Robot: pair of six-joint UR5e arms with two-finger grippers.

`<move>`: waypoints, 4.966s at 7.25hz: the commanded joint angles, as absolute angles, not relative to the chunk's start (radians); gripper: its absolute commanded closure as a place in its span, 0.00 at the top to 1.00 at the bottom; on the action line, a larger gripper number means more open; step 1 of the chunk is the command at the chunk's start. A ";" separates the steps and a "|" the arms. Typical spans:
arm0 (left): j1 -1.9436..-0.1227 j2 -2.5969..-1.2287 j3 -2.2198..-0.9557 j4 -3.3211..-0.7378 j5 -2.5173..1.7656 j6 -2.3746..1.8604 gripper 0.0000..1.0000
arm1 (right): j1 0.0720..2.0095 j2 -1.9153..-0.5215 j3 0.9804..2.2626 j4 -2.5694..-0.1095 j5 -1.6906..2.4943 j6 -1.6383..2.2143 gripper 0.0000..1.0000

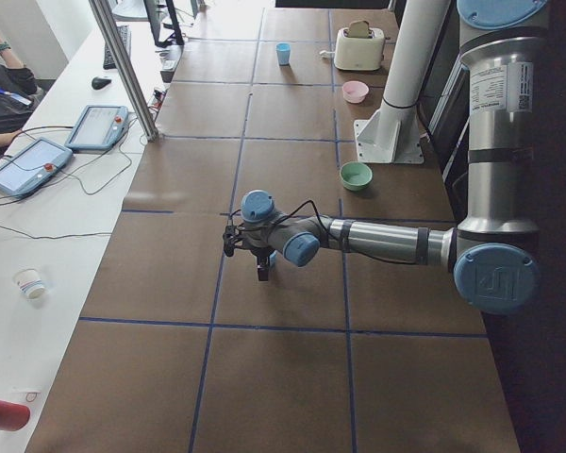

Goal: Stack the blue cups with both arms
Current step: 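Lower the left gripper onto the light blue cup and grasp it, then carry the light blue cup with the left gripper to the table center, then set the cup down upright and open the left gripper, then withdraw the left arm while the right gripper grasps the other light blue cup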

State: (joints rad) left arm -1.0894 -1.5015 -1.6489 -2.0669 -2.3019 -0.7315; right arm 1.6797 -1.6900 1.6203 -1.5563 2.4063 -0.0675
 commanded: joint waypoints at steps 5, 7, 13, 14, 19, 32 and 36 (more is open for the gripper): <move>-1.026 -1.528 -1.615 -2.066 -2.290 -0.762 0.19 | 1.680 -1.697 1.620 -1.557 2.407 -0.066 1.00; -1.026 -1.531 -1.634 -2.057 -2.299 -0.775 0.03 | 1.680 -1.697 1.620 -1.557 2.407 -0.066 1.00; -0.883 -1.953 -1.832 -1.569 -2.309 -1.102 0.00 | 1.678 -1.675 1.629 -1.559 2.404 -0.063 1.00; -0.777 -2.083 -1.809 -1.519 -2.275 -1.226 0.00 | 1.678 -1.669 1.631 -1.557 2.405 -0.063 1.00; -0.555 -2.442 -1.419 -1.675 -2.048 -1.416 0.00 | 1.677 -1.652 1.634 -1.559 2.413 -0.061 1.00; -0.572 -2.401 -1.489 -1.677 -2.057 -1.414 1.00 | 1.677 -1.646 1.643 -1.557 2.421 -0.060 1.00; -0.705 -2.170 -1.895 -1.443 -2.191 -1.294 1.00 | 1.519 -1.699 1.661 -1.224 2.419 0.326 1.00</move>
